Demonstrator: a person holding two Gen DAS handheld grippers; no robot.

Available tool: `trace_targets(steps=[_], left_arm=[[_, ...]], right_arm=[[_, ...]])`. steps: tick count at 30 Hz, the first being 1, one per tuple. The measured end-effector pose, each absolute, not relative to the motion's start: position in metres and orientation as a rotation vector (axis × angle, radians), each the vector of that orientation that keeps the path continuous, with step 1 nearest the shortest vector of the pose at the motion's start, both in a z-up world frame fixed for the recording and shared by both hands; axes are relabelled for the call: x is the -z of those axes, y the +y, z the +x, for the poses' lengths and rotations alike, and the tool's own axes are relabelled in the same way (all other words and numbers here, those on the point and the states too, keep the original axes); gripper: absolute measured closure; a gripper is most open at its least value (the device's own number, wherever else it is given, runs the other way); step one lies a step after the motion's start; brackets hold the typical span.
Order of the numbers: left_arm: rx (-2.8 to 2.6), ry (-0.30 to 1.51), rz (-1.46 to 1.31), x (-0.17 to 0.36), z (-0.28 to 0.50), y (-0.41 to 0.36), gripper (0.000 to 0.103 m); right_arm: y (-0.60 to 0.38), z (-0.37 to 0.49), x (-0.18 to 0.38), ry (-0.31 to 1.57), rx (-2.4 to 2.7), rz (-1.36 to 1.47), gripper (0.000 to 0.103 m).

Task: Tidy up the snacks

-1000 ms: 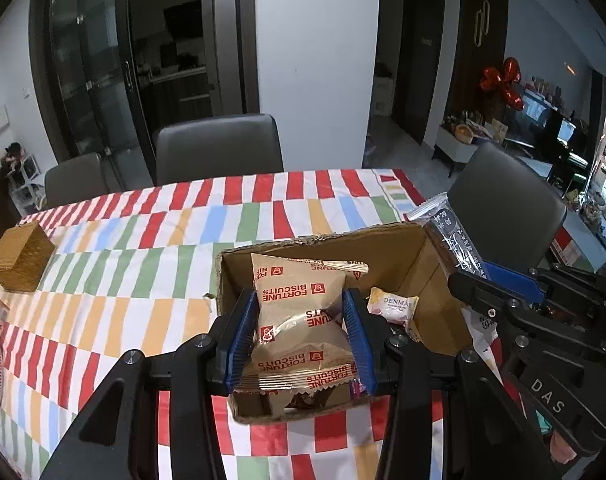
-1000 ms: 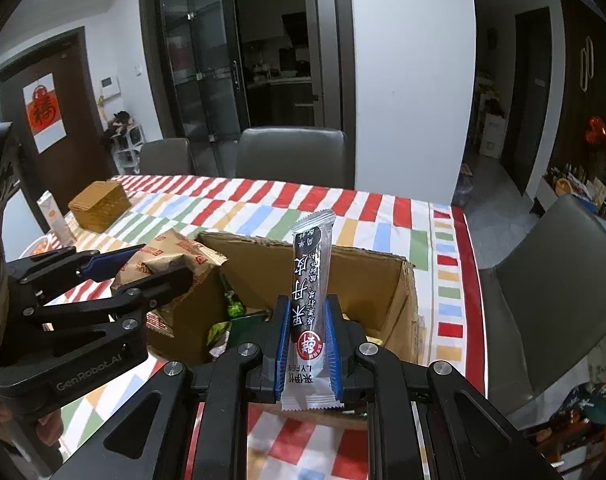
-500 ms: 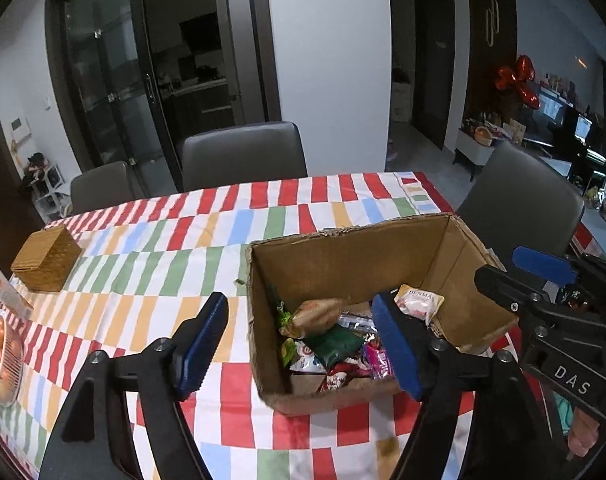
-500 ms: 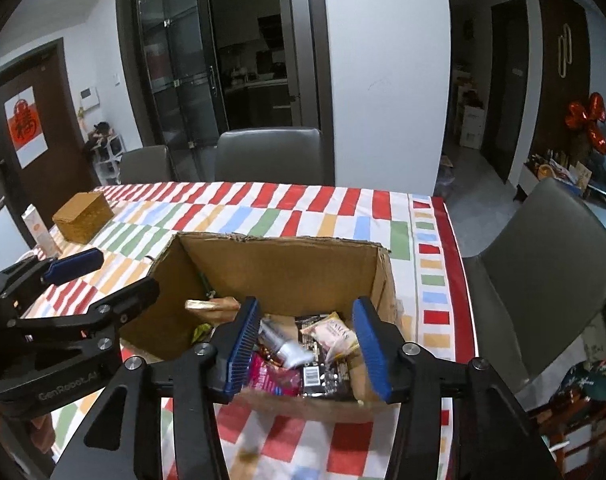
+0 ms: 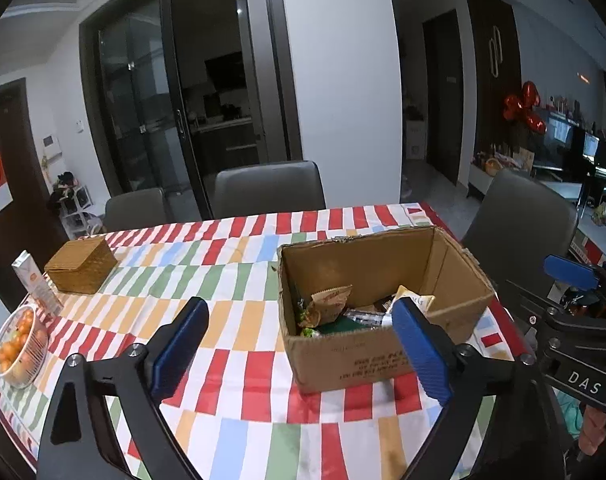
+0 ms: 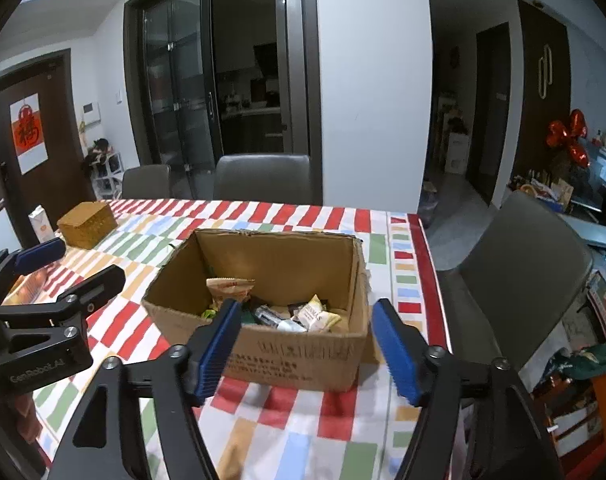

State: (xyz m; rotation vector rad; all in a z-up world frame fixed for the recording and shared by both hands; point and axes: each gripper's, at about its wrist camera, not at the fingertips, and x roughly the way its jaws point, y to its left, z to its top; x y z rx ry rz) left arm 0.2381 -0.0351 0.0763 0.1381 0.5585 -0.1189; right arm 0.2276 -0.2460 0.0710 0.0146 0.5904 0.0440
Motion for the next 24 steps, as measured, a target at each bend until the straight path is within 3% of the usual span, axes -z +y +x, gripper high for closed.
trace_targets(steps=[9, 24], left_arm=[[0.100, 0.519, 0.088, -0.072, 0.187, -0.023, 0.001], [0.106, 0.521, 0.079, -0.059, 0.151, -0.021, 0.000]], right_arm=[[-0.245, 0.178, -0.066, 0.546, -0.029, 0.012, 0.021], [-0.246, 0.139, -0.048, 0.561, -0.017, 0.028, 0.019]])
